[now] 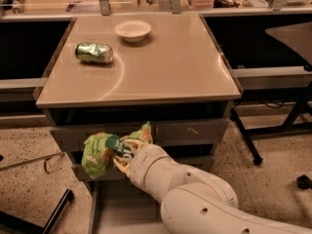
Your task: Pick green rice chip bag from bottom drawer and place on counter
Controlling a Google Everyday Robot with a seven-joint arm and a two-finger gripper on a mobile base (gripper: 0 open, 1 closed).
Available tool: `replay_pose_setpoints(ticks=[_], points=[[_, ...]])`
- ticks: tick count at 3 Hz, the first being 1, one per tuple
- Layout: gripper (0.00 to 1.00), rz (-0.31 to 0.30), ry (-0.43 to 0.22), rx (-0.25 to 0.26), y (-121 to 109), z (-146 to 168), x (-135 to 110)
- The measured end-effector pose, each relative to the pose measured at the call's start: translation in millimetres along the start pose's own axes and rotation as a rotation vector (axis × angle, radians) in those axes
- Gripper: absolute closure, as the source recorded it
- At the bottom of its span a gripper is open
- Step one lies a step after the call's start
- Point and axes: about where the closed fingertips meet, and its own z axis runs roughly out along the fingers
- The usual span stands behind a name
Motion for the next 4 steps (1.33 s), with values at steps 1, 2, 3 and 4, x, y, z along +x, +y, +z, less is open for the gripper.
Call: replay_pose_setpoints(ticks=[1,2,3,4], points=[[1.00,-0.080,-0.032,0.073,-43,-4,-27],[1.00,-0.188,-0.064,0.172,-111,-13,-66],[1.00,-0.245,-0.066,0.239,-164,-18,-81],[1.00,-0.255,-0.045,0.269,-207,-14,-79]])
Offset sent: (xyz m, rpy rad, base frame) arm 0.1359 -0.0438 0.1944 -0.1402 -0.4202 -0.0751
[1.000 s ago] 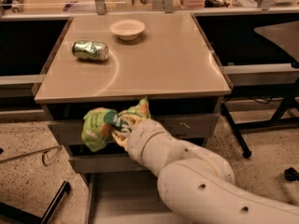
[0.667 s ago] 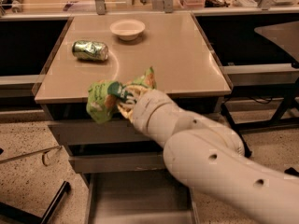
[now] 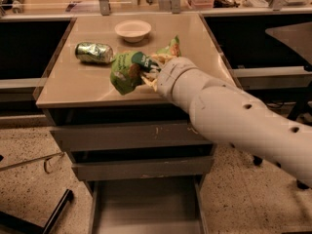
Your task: Pick green rice chip bag from bottom drawer and place on counter
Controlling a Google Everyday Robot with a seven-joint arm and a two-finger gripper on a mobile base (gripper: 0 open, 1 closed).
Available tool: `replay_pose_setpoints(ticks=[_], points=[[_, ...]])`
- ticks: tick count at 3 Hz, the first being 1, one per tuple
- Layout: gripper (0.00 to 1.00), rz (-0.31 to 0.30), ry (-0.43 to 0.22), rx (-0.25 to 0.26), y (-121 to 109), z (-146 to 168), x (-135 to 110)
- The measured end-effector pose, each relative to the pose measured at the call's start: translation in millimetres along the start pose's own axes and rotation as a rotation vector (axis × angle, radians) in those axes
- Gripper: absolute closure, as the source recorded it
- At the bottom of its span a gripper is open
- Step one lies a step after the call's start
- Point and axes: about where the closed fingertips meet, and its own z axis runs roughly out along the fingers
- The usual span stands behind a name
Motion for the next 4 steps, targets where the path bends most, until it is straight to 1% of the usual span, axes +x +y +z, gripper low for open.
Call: replay_pose_setpoints(ticks=[1,2,3,4], points=[[1.00,-0.012,-0.001,-0.008,-20,27,4],[1.00,0.005,-0.016,-0.075,-18,68,-1],[1.00,0.053,-0.021,-0.167,5,105,-1],[1.00,0.168,-0.022,-0.240,31,134,8]])
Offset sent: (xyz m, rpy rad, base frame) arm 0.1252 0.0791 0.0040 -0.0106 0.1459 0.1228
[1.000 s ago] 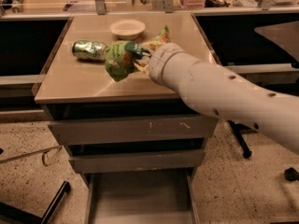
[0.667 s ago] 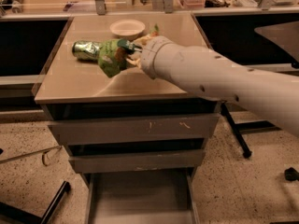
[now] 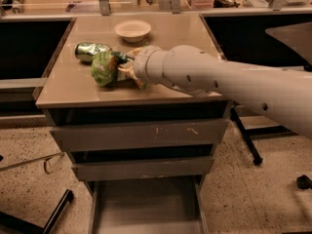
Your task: Pick green rice chip bag from bottom drawer and place on counter
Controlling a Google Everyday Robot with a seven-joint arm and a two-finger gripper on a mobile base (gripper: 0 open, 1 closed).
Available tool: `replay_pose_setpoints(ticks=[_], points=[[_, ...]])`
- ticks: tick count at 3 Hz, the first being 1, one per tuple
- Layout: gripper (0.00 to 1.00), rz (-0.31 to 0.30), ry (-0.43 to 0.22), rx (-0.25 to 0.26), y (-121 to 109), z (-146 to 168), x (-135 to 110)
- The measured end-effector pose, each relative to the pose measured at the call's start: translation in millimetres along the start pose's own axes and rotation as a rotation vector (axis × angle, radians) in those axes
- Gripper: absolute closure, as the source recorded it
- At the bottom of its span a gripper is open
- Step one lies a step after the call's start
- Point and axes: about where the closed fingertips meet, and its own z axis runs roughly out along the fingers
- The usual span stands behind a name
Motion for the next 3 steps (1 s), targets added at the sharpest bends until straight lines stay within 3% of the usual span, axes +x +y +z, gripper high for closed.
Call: replay_pose_setpoints(ticks=[1,2,3], points=[[1.00,0.072,-0.005,-0.030,12.2,6.3,13.1],[0.84,0.072,-0.005,-0.030,12.2,6.3,13.1],[0.60,0.072,-0.005,-0.030,12.2,6.3,13.0]])
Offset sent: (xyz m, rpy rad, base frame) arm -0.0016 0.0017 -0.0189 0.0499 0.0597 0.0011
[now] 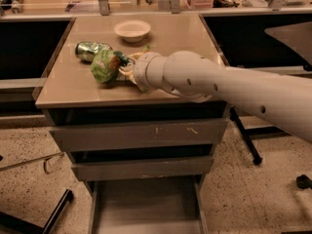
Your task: Pick green rice chip bag from bottom drawer and place on counter
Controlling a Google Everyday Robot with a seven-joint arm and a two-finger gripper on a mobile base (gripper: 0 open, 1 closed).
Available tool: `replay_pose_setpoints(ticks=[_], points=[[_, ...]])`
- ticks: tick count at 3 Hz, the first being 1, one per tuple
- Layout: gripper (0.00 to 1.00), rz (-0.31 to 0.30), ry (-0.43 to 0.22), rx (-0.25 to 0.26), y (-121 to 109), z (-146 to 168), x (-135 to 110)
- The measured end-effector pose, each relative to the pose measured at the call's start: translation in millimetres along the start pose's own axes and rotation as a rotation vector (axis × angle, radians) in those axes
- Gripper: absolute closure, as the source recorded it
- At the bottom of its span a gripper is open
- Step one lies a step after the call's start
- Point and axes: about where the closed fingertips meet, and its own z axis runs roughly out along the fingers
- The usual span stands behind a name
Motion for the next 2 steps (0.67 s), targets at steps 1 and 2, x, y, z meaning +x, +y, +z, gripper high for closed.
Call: replay_pose_setpoints(ticks=[1,2], points=[[0.37,0.000,0.000,0.000,0.0,0.0,0.0],[0.14,0.000,0.000,0.000,0.0,0.0,-0.1]])
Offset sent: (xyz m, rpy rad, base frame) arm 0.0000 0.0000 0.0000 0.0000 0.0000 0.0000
